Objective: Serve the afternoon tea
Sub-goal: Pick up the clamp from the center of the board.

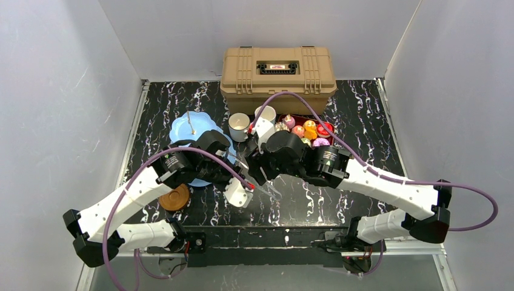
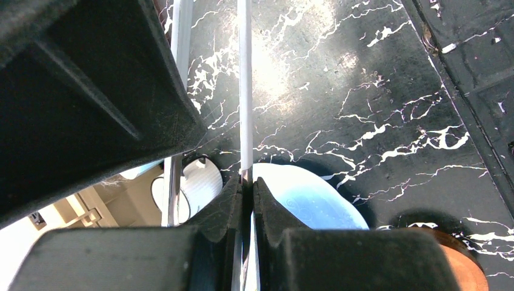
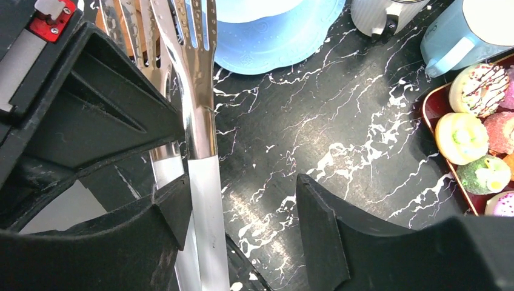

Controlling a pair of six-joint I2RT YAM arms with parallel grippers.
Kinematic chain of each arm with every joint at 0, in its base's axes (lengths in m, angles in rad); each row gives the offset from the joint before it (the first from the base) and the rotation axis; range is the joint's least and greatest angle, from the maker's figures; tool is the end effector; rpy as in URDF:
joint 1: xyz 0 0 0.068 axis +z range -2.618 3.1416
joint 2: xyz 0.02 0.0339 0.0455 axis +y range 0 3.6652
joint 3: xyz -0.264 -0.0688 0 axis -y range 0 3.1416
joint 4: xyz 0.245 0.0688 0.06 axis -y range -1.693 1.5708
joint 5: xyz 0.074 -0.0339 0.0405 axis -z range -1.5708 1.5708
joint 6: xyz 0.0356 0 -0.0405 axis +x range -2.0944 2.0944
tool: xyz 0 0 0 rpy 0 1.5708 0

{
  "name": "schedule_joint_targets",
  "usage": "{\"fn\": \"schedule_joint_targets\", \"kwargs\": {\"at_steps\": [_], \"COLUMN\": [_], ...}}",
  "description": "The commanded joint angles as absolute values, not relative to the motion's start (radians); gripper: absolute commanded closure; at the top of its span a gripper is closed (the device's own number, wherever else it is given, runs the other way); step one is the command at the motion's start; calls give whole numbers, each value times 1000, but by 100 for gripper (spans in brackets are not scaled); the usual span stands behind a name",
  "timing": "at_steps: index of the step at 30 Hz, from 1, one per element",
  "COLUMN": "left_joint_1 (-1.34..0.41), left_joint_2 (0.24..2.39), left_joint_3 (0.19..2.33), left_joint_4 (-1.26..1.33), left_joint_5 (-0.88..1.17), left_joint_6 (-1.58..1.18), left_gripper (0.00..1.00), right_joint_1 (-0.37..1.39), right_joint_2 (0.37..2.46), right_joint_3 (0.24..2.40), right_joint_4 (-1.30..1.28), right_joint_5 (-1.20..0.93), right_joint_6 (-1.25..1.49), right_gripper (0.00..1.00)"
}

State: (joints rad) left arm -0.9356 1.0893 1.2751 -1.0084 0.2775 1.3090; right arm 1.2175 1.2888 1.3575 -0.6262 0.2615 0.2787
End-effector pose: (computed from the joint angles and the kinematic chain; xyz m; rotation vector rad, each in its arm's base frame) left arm 0.1115 -0.1676 0.3724 2.1777 0.9047 -0.1515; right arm 0.1051 0.2584 0.3864 -0.8376 2.0003 0.6080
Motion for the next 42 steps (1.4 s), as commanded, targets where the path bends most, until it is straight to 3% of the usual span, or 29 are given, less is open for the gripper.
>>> {"fn": "schedule_joint_targets", "kwargs": {"at_steps": [1, 15, 22, 29, 42], "left_joint_1": [-942, -944, -943, -943, -962], "left_joint_2": [1076, 1084, 1085, 1074, 1016], "left_joint_3": [1309, 1332, 1337, 1328, 1284], "left_joint_4": [-1022, -1022, -1036, -1052, -1063], "left_joint_5": [307, 315, 329, 327, 319], "left_joint_6": [1315, 1283, 1251, 1223, 1173], "left_gripper": [100, 100, 100, 100, 100], "right_joint_1": [1213, 1215, 1215, 1207, 1091], "right_joint_2": [1298, 1371, 1337, 1303, 1251], "right_joint_3": [1352, 1354, 1351, 1320, 1257], "right_joint_4": [-616, -667, -625, -625, -651], "right_joint_5": [270, 389, 504, 650, 707], "right_joint_6": [269, 241, 241, 303, 477], "right_gripper": [32, 51, 83, 99, 99]}}
